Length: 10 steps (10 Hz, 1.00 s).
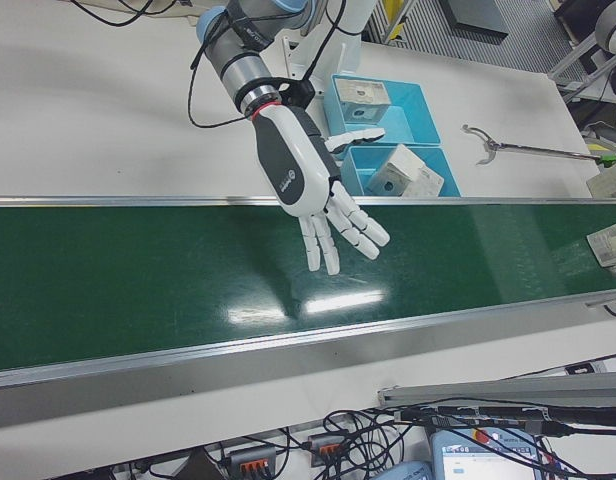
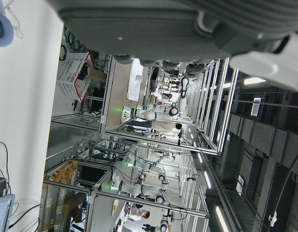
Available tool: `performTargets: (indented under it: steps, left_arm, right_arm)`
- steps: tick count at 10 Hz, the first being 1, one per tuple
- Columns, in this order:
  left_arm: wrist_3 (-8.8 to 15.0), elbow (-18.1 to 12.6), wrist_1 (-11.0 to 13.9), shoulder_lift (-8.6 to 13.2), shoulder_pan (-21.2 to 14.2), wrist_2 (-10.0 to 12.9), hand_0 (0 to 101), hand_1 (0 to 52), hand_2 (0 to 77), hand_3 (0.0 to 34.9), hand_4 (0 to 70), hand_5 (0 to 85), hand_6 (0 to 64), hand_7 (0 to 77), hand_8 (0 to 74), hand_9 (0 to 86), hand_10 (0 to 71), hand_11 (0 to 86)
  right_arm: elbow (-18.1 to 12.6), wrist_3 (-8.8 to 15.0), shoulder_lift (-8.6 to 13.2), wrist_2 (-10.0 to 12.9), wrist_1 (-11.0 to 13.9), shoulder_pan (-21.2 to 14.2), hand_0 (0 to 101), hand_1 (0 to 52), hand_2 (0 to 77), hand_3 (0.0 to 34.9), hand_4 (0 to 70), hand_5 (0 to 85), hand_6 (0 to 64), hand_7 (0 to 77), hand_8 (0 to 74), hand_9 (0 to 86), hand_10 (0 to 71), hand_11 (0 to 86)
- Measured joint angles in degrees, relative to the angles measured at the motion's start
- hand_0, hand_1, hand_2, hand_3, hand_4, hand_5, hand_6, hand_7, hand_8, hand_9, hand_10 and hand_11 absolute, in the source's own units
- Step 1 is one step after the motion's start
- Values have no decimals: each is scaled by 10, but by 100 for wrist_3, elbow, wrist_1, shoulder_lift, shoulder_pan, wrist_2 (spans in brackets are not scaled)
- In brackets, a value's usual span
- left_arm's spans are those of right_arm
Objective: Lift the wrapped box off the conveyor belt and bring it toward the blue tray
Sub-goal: 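Raise the right hand from above the blue tray to over the belt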
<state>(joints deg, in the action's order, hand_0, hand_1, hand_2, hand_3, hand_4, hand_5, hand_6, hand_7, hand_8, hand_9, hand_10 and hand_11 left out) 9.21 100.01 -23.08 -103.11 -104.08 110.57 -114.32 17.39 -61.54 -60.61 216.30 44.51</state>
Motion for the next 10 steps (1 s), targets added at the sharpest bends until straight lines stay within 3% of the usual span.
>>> performTargets:
  steps: [1,2,3,4,5,6,7,8,10]
  left_arm:
    - [0,0,0,0,0,0,0,0,11,0,0,5,0,5,5,0,5,0]
    - [0,0,0,0,0,0,0,0,11,0,0,5,0,5,5,0,5,0]
    - [0,0,0,0,0,0,0,0,11,0,0,5,0,5,5,5,5,0]
    - [0,0,0,0,0,0,0,0,5,0,0,5,0,5,5,0,5,0]
    - [0,0,0,0,0,0,0,0,5,0,0,5,0,5,0,0,5,0]
    - [0,0,0,0,0,0,0,0,5,0,0,5,0,5,0,0,5,0]
    - [0,0,0,0,0,0,0,0,5,0,0,5,0,5,5,0,0,0]
    - [0,0,0,0,0,0,0,0,11,0,0,5,0,5,5,0,5,0]
    - [0,0,0,0,0,0,0,0,11,0,0,5,0,5,5,0,5,0]
  right_arm:
    - [73,-226,-55,13,-6,59,407,104,104,297,0,98,0,109,0,16,33,11]
    - [110,-351,-76,25,-27,95,397,93,76,300,0,82,0,87,11,60,27,87]
    - [130,-411,-77,33,-76,110,384,82,60,289,0,16,0,71,44,87,33,65]
    - [167,-438,-74,34,-187,112,382,65,60,253,0,16,0,65,44,87,33,65]
    - [241,-449,-72,21,-414,115,382,65,60,253,0,16,0,65,44,87,33,65]
    - [326,-453,-78,-2,-724,117,383,65,60,216,65,11,0,65,44,87,38,65]
    - [411,-455,-88,-22,-1019,122,370,65,71,137,142,65,0,98,27,65,38,65]
    - [481,-448,-95,-35,-1226,124,374,65,93,112,142,65,0,98,27,65,38,65]
    - [545,-406,-101,-37,-1335,135,374,65,93,112,142,98,0,125,27,76,38,65]
